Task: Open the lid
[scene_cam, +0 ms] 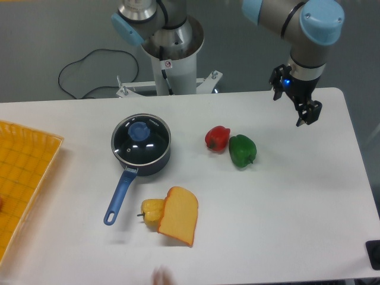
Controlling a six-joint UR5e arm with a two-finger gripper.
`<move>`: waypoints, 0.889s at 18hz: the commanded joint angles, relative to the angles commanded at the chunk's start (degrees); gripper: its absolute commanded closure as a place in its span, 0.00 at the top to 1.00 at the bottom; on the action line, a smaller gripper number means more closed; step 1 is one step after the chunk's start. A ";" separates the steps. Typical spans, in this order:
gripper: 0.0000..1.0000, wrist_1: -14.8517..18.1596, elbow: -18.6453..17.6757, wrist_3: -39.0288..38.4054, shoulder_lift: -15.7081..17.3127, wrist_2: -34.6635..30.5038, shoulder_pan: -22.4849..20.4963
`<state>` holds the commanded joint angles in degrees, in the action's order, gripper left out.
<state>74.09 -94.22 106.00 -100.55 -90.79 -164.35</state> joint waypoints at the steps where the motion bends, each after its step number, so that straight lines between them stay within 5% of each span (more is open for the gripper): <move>1: 1.00 -0.26 -0.09 0.17 0.00 0.00 0.00; 16: 1.00 -0.88 -3.51 -6.77 -0.79 0.61 1.05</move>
<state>73.21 -97.73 99.23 -101.34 -90.18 -163.30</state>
